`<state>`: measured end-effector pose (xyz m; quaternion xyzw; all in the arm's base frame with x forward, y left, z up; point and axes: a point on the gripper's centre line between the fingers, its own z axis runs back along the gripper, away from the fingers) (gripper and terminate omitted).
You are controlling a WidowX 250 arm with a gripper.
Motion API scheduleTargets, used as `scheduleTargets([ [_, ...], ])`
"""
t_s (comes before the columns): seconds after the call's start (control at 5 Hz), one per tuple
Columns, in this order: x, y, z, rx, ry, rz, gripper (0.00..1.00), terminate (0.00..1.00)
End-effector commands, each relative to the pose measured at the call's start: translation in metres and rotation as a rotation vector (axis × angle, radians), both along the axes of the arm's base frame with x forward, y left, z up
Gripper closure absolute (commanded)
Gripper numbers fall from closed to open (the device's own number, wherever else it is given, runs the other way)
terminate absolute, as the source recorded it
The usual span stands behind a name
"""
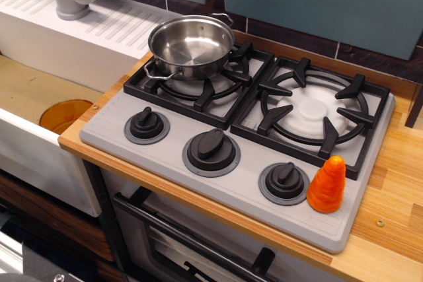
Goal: End effector reaching pot or pan
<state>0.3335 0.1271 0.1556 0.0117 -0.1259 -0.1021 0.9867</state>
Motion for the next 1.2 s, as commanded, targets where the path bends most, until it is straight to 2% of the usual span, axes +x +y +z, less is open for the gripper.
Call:
scheduleTargets([
  [0.0, 0.01, -0.052, 0.038, 0.016, -0.05, 0.11, 0.0, 0.0],
  [0.4, 0.027, -0.099, 0.042, -0.014, -0.055, 0.182, 0.0, 0.0],
  [0.8, 0.039, -0.113, 0.041, -0.001, -0.076, 0.187, 0.0, 0.0],
  [1.0, 0.041, -0.111, 0.024, 0.019, -0.112, 0.167, 0.0, 0.0],
])
